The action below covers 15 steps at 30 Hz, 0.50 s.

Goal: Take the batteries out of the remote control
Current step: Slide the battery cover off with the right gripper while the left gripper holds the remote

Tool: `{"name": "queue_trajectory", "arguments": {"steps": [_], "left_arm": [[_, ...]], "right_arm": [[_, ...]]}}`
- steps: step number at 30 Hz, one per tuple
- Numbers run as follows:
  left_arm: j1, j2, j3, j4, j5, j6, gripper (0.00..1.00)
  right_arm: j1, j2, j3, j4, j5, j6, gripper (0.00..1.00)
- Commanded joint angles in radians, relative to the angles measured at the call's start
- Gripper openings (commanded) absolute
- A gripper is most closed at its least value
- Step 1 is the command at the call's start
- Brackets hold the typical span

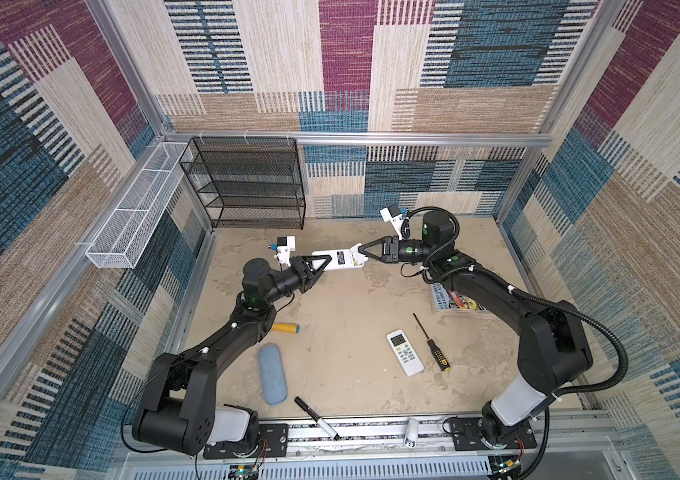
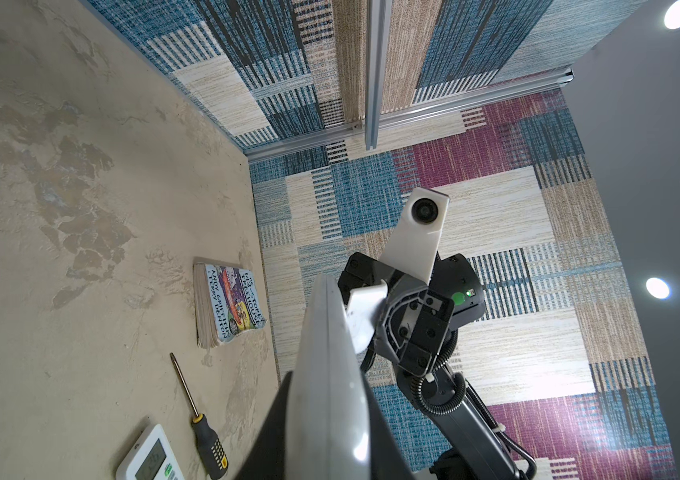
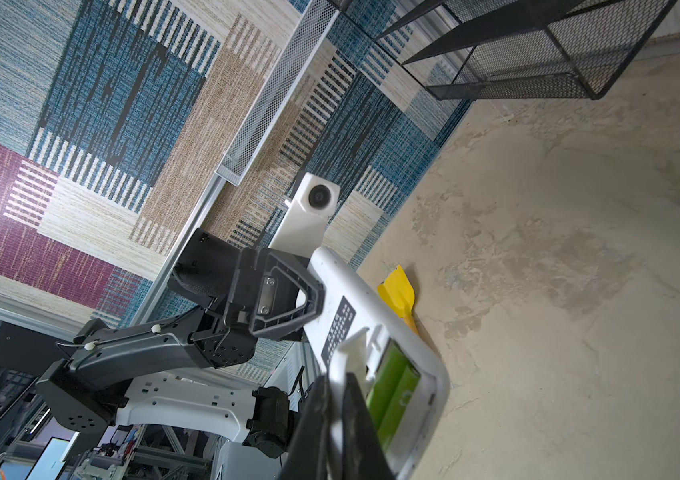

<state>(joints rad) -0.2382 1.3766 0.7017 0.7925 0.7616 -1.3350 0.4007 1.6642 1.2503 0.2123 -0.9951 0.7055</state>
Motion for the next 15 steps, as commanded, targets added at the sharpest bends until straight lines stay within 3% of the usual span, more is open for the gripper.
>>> {"name": "queue_trajectory", "arguments": {"steps": [1,15], "left_arm": [[0.000,-0.002,0.003,0.060,0.002,0.008,0.18],[0.002,-0.004,0.002,0.058,0.009,0.014,0.18]], "right_arm": [[0.000,0.006,0.012,0.005,-0.017,0.001,0.08],[0.000,0.007,0.029,0.039,-0.054,0.027,0.00]]}}
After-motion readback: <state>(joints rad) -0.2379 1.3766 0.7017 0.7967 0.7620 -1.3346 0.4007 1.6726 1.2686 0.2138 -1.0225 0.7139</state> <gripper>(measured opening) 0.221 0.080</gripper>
